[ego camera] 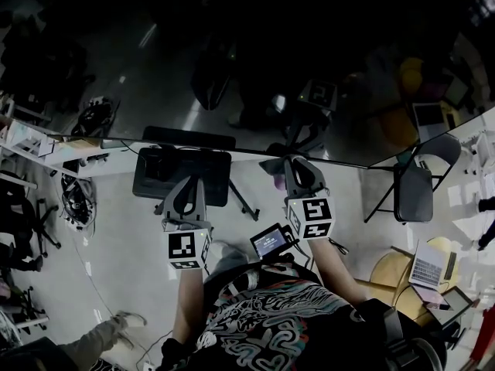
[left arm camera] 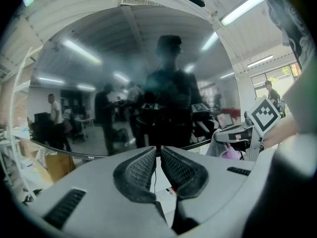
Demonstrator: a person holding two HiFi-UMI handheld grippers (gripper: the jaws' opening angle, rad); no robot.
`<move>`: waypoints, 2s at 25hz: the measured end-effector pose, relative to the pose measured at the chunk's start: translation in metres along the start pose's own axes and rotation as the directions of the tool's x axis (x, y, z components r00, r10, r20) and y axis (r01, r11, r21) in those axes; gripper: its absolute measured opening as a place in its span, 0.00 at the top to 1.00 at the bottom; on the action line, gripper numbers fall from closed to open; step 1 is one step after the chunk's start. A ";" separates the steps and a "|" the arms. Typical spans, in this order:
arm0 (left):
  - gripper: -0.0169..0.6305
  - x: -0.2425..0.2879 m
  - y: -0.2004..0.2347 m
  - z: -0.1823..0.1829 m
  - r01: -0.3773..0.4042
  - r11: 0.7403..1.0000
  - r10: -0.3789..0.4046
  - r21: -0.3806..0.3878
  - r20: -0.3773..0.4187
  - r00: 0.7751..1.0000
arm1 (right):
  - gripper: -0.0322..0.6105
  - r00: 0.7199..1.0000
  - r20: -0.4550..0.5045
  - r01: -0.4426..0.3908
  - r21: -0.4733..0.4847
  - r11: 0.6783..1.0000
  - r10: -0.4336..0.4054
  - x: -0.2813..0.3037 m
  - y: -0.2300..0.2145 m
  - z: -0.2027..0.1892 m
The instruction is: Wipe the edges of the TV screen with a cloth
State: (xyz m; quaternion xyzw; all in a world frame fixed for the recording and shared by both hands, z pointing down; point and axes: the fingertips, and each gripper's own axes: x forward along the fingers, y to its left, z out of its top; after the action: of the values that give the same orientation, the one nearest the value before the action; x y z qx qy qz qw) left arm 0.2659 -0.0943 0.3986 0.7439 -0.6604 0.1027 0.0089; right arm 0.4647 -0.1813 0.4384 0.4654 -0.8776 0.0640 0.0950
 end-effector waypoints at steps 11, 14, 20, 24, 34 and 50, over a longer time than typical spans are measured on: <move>0.91 -0.013 0.026 -0.013 -0.031 0.999 0.031 -0.014 -0.018 0.999 | 0.89 0.999 -0.006 -0.031 -0.006 0.999 0.031 0.015 0.026 0.002; 0.91 -0.016 0.033 -0.014 -0.041 0.999 0.041 -0.016 -0.021 0.999 | 0.89 0.999 -0.008 -0.041 -0.007 0.999 0.041 0.020 0.033 0.003; 0.91 -0.017 0.048 -0.017 -0.052 0.998 0.051 -0.024 -0.027 0.998 | 0.89 0.998 -0.014 -0.061 -0.011 0.998 0.061 0.031 0.049 0.005; 0.91 -0.018 0.056 -0.020 -0.058 0.998 0.058 -0.028 -0.030 0.998 | 0.89 0.997 -0.019 -0.069 -0.022 0.997 0.069 0.037 0.057 0.006; 0.91 -0.020 0.071 -0.023 -0.080 0.996 0.079 -0.044 -0.030 0.996 | 0.89 0.995 -0.026 -0.092 -0.028 0.995 0.091 0.047 0.073 0.008; 0.91 -0.027 0.099 -0.033 -0.097 0.993 0.095 -0.068 -0.034 0.995 | 0.89 0.994 -0.033 -0.104 -0.052 0.993 0.102 0.066 0.104 0.012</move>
State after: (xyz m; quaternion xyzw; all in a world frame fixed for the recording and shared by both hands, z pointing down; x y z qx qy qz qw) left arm 0.1609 -0.0756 0.4140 0.7088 -0.6983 0.0913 0.0398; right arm 0.3409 -0.1782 0.4395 0.4159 -0.9003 0.0523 0.1171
